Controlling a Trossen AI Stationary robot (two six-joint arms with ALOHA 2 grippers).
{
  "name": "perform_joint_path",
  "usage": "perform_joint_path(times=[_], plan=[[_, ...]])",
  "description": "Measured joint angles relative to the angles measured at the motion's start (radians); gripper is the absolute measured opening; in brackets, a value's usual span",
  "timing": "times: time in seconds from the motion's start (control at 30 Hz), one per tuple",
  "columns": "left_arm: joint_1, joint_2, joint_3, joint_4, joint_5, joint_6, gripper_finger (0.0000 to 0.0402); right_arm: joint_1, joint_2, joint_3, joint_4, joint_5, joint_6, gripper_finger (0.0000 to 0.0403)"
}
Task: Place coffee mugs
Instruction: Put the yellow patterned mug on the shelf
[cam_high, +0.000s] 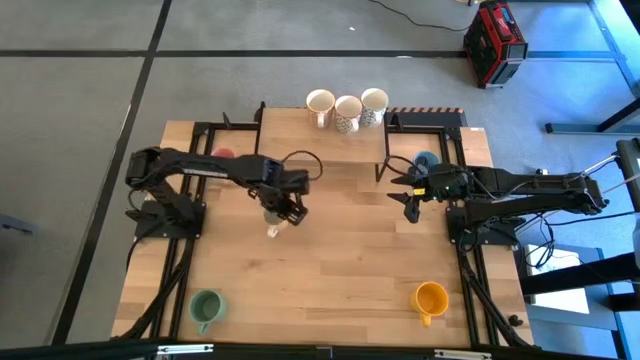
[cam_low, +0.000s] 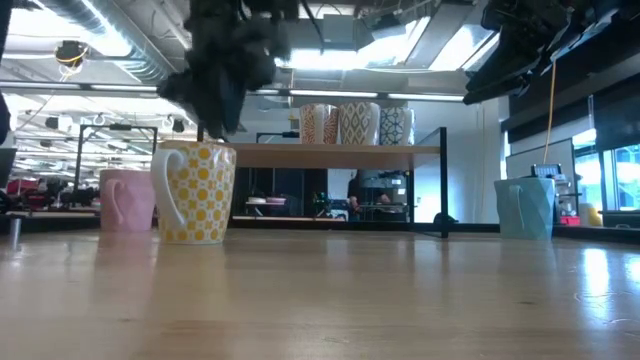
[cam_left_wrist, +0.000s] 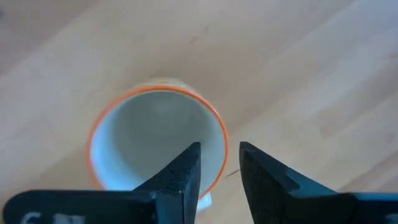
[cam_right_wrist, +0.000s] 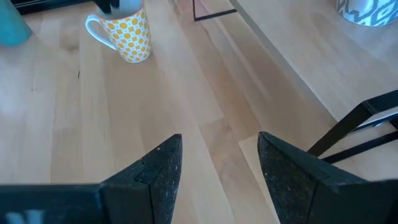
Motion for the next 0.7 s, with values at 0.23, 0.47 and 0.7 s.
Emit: perform_joint_path(times=[0.23,0.47,0.7], plan=[[-0.045,-0.194,0.000,-0.005,-0.115,0.138,0.0105,0.000,0.000,0.000,0.010,-0.001,-0.025,0.0199],[-0.213,-0.351,-0.032,0.008,-0.355,0.306,0.0105,0.000,-0.001,0.000,0.011,-0.002,-0.026,0.0199],[-0.323,-0.526,-0.266,0.108,-0.408,0.199,0.0105,0.000,-0.001,0.000,0.021,-0.010,-0.026,0.0199]])
